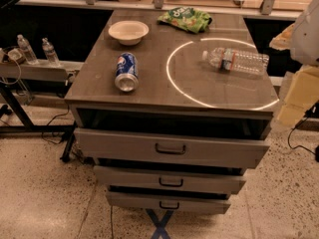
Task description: Open top drawer
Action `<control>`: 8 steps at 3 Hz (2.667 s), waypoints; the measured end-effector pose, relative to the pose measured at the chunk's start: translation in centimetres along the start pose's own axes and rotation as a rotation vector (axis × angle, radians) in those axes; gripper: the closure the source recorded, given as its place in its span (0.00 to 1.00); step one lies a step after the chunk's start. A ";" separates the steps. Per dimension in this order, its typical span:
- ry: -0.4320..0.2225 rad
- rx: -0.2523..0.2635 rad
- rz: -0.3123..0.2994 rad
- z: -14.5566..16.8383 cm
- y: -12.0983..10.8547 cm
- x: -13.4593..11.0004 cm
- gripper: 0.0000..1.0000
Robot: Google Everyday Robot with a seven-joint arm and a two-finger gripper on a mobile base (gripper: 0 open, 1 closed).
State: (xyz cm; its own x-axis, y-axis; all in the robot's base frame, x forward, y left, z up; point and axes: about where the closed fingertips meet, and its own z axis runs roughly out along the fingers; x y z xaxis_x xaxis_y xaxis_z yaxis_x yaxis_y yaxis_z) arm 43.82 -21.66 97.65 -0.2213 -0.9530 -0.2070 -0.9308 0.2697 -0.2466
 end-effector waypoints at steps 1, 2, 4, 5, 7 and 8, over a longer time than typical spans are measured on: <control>0.000 0.000 0.000 0.0 0.0 0.0 0.00; 0.002 0.000 0.005 1.3 0.9 1.2 0.00; -0.073 -0.075 -0.009 8.3 6.2 3.9 0.00; -0.101 -0.148 -0.026 13.5 9.8 4.8 0.00; -0.141 -0.152 -0.029 15.5 10.7 4.3 0.00; -0.192 -0.145 -0.050 19.2 11.4 3.4 0.00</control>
Offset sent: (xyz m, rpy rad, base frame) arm -0.0195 -0.0219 -0.0512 0.0007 0.0237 -0.0139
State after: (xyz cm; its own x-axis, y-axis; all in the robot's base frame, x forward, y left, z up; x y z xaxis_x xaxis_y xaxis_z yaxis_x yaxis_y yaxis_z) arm 37.98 -19.17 75.97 -0.1274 -0.9171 -0.3778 -0.9742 0.1872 -0.1258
